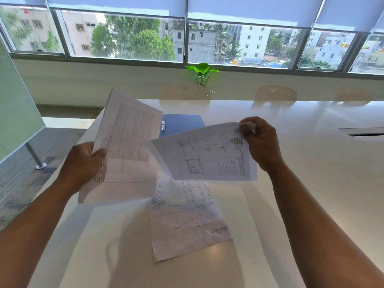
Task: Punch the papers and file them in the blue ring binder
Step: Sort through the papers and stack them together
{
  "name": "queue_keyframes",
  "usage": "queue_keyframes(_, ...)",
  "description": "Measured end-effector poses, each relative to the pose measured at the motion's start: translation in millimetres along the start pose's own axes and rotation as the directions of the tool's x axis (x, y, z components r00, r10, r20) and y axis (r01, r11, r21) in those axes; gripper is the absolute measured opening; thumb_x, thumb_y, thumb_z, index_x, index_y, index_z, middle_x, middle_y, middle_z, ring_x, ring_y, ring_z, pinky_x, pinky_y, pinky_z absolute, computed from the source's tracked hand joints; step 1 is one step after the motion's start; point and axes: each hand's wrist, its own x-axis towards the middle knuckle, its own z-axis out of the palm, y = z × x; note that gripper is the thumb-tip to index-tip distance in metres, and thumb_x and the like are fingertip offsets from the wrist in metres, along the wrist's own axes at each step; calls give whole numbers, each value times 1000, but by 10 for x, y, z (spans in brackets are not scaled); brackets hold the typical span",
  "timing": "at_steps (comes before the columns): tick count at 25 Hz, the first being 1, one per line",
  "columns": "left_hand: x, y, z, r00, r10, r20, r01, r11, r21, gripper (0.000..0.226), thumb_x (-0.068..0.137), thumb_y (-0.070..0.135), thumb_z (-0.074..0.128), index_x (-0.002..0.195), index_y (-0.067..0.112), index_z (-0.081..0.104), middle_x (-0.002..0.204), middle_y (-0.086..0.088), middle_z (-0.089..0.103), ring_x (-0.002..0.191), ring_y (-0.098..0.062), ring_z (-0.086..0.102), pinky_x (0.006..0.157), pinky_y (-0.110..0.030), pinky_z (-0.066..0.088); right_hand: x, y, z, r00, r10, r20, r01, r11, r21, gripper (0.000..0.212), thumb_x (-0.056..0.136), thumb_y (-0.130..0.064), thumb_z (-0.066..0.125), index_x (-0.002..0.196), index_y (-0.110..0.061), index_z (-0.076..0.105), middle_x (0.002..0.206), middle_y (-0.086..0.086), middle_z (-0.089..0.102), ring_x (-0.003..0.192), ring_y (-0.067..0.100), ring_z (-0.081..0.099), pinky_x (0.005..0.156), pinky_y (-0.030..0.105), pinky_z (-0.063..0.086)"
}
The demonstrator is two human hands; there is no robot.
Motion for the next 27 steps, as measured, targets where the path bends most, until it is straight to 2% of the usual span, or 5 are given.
queue_keyframes(5,83,385,-91,985,153,83,-159,985,72,16,101,22,59,95,12,70,70,-4,65,66,-27,61,56,-28,39,152,-228,190,992,-121,31,124,987,-101,12,96,-9,62,95,-19,68,86,-13,66,77,-2,59,71,22,46)
queue_keyframes(10,63,682,3,927,251,278,-277,959,60,16,100,24,60,89,20,71,79,-1,71,74,-25,66,69,-36,50,137,-325,503,975,-218,34,221,967,-125,9,91,-7,69,97,-10,75,113,2,67,106,13,60,94,29,48)
queue_keyframes(13,2,829,84,886,299,355,-339,939,55,24,101,24,59,79,28,67,79,2,72,74,-23,68,70,-38,52,121,-467,664,975,-217,57,223,962,-156,9,92,-11,70,98,-14,76,128,-2,68,117,16,53,95,30,39)
queue_keyframes(20,-104,939,145,856,329,399,-339,939,-47,20,101,26,60,87,28,73,90,4,77,81,-21,74,78,-45,59,125,-717,709,996,-83,23,85,990,-112,21,95,-25,70,87,-32,52,96,-21,57,115,21,49,100,52,42)
queue_keyframes(27,-165,909,267,869,341,358,-313,940,-136,19,100,38,60,96,26,74,89,9,78,76,-16,74,75,-45,59,163,-771,775,994,-67,-89,60,995,-80,29,89,-31,72,72,-33,49,79,-18,63,79,0,55,96,55,45)
